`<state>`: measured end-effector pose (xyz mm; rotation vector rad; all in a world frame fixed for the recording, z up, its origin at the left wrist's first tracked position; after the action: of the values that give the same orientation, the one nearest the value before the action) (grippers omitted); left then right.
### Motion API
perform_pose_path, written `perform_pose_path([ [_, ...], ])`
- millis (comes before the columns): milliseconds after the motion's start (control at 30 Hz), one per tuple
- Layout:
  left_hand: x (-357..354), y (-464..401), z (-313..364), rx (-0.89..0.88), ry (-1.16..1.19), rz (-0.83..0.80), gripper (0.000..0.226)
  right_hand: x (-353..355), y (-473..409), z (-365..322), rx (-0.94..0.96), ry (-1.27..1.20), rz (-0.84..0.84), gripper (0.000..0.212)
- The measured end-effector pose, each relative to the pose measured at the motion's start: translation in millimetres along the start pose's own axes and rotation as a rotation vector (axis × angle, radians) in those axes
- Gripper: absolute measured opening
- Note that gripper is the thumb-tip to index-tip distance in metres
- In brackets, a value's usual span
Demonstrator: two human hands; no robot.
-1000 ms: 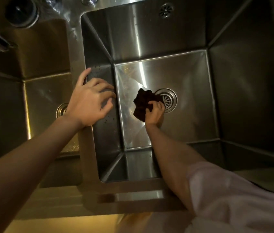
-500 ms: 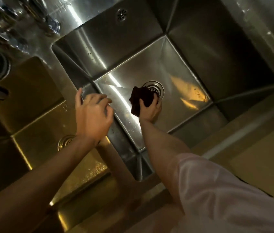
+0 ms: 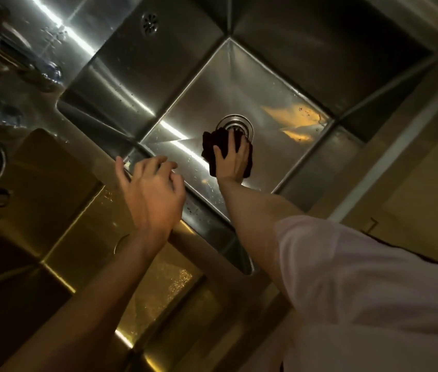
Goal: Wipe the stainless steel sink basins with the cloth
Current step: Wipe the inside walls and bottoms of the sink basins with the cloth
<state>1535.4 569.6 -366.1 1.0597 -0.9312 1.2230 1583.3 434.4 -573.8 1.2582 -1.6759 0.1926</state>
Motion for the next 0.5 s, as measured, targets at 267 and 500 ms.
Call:
perform_pose_path([
  [267,-0.3,-2.7,0.3,0.021,-0.038,-0.037,0.030,-26.1,-3.4,7.0,0.054,0.317,-0.093,0.050],
  [500,0.0,-3.3,1.2,0.042,-0.078,-0.074,0.039,-16.1,-12.5,25.5,-0.079,0.319,0.021,0.049],
])
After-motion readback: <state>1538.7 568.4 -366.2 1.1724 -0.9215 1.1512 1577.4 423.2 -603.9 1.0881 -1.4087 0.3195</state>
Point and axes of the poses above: each hand's wrist, its own y-axis away from the middle knuckle, its own x-axis out of the back of the hand, z = x × y, the point moved 1 cm from there along -y, towards the middle knuckle, and after that the axes turned 7 degrees about y, right-handed, at the moved point
